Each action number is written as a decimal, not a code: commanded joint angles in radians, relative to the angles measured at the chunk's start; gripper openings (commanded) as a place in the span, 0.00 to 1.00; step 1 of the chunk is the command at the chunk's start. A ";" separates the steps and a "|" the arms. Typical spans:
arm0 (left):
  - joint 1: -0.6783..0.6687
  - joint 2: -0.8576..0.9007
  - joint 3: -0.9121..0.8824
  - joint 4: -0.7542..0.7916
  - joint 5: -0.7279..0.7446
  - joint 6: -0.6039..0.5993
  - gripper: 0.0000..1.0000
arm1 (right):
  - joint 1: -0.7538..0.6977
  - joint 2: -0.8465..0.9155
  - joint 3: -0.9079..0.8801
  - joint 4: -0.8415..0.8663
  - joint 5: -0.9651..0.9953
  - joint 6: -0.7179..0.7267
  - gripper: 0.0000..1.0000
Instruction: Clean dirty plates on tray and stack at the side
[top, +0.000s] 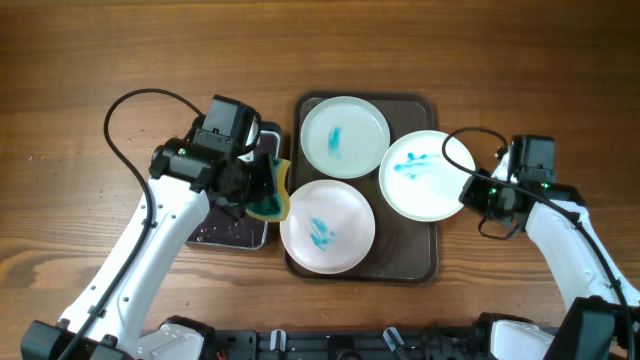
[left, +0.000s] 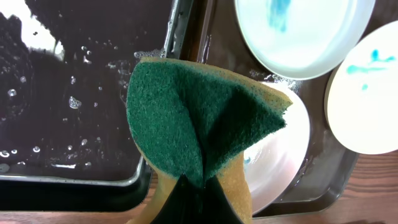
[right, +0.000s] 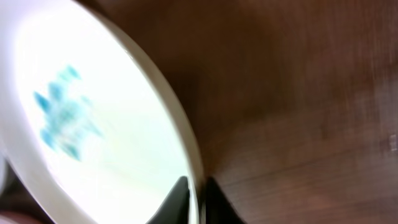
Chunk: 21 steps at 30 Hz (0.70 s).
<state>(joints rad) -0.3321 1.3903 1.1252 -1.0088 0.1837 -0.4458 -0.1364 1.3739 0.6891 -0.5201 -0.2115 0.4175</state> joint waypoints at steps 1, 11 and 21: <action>-0.004 0.001 0.008 0.006 -0.005 0.024 0.04 | 0.000 0.001 0.023 0.060 -0.074 -0.076 0.30; -0.004 0.001 0.008 0.006 -0.005 0.024 0.04 | 0.048 -0.143 0.056 -0.112 -0.287 -0.159 0.47; -0.004 0.001 0.008 0.013 -0.005 0.024 0.04 | 0.396 -0.220 0.055 -0.308 -0.046 0.028 0.47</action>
<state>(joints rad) -0.3321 1.3903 1.1252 -1.0019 0.1837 -0.4458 0.1925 1.1286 0.7265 -0.8135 -0.3729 0.3592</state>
